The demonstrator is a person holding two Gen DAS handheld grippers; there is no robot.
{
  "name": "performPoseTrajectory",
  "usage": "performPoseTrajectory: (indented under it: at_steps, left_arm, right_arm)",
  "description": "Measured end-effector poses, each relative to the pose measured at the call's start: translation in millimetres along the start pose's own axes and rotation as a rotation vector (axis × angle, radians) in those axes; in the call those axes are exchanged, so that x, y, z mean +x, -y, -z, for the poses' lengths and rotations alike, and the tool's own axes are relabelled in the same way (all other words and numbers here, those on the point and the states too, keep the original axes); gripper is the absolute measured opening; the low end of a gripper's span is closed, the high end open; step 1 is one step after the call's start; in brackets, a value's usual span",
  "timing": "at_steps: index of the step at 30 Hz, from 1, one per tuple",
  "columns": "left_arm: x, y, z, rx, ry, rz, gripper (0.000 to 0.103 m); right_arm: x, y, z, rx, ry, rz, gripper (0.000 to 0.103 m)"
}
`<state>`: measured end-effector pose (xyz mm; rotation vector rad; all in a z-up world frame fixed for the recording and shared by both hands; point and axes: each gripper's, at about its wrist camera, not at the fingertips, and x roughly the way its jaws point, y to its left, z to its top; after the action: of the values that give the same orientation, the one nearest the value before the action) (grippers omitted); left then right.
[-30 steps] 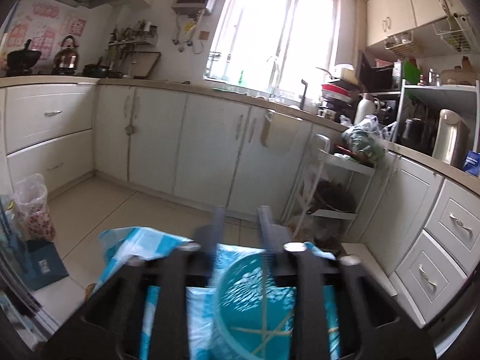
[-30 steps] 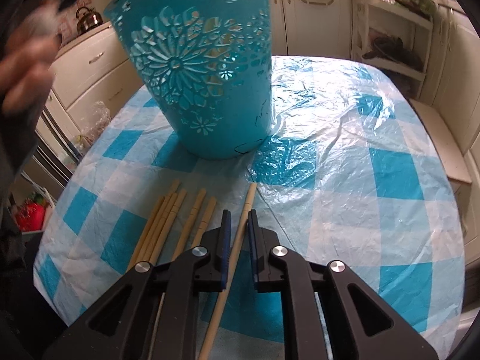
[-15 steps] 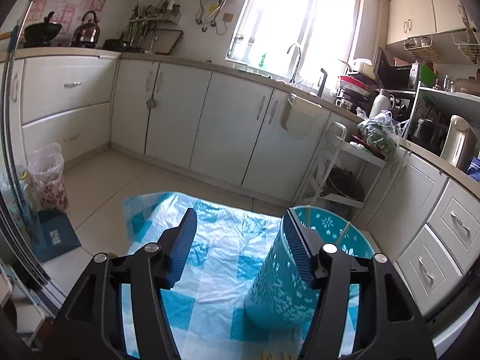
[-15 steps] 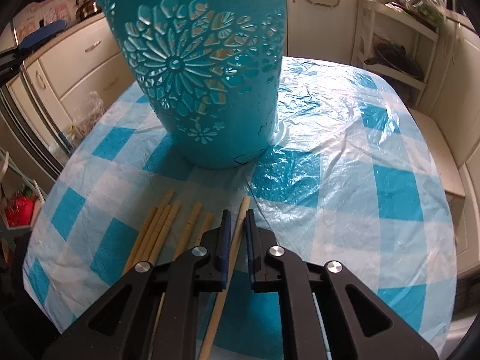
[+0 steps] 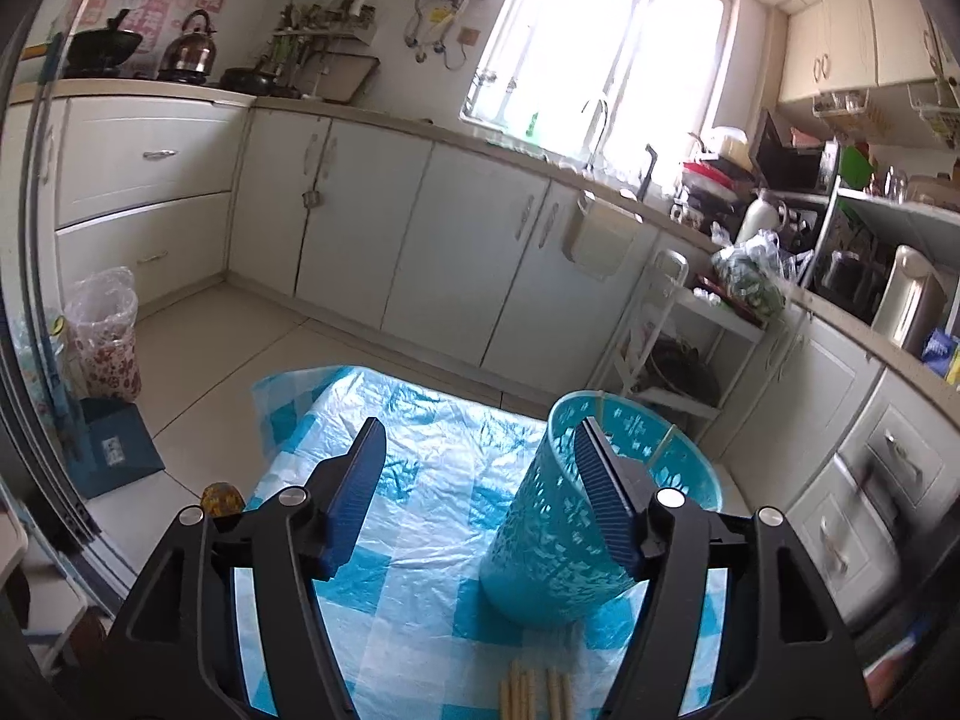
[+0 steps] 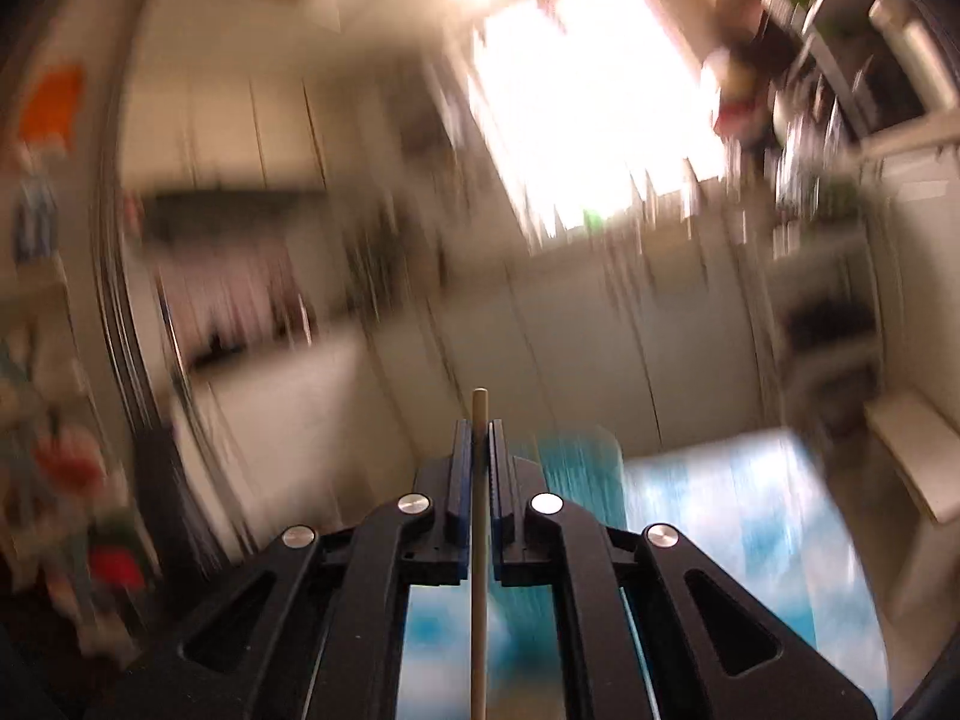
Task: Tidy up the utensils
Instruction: 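Lift the right tool's chopstick over the basket and open to drop it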
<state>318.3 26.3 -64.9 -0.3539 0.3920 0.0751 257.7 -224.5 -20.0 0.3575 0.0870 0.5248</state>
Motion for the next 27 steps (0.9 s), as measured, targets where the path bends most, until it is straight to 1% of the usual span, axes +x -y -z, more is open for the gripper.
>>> performPoseTrajectory:
  at_steps: [3,4,5,7,9,12,14,17,20,22,23,25,27]
  left_arm:
    - [-12.2,3.4,-5.9,-0.023,0.056,-0.009,0.062]
    - [-16.0,4.2,-8.1,-0.029,0.076,-0.013,0.063]
    - [-21.2,5.1,-9.9,-0.036,0.103,-0.019,0.063]
    - [-26.2,5.0,-12.7,-0.051,0.128,-0.027,0.064]
    - [-28.3,5.2,-15.1,-0.060,0.142,-0.028,0.065]
    - [-26.7,6.7,-16.3,-0.057,0.140,-0.026,0.065]
    - [-23.2,7.9,-15.7,-0.057,0.131,-0.025,0.065]
    - [-20.9,8.5,-12.6,-0.049,0.121,-0.023,0.065]
    - [-18.1,9.6,-8.9,-0.046,0.105,-0.023,0.065]
    - [-16.5,10.6,-6.9,-0.041,0.091,-0.022,0.065]
    - [-16.0,11.8,-6.0,-0.037,0.086,-0.022,0.065]
    - [-16.0,14.0,-3.6,-0.023,0.072,-0.022,0.066]
    - [-16.8,16.5,-2.0,-0.009,0.062,-0.026,0.068]
  right_arm:
    - [8.6,-6.7,-24.2,0.014,0.208,0.027,0.006]
    - [13.1,-4.7,-27.6,0.029,0.244,0.037,0.006]
    - [19.7,-1.4,-29.3,0.047,0.271,0.052,0.006]
    - [34.4,10.1,-26.3,0.098,0.301,0.087,0.006]
    - [41.1,20.7,-19.5,0.140,0.307,0.118,0.006]
    - [61.1,39.1,-3.1,0.166,0.285,0.164,0.006]
    - [69.1,43.6,5.3,0.159,0.255,0.173,0.006]
    - [80.2,43.7,20.1,0.135,0.166,0.163,0.007]
    - [77.9,37.9,34.2,0.095,0.079,0.144,0.008]
    - [76.0,34.9,41.4,0.073,0.035,0.147,0.008]
    - [75.2,34.4,44.1,0.066,0.007,0.144,0.009]
    - [72.3,35.0,46.5,0.063,-0.038,0.148,0.020]
    - [67.5,32.7,47.2,0.054,-0.073,0.144,0.023]
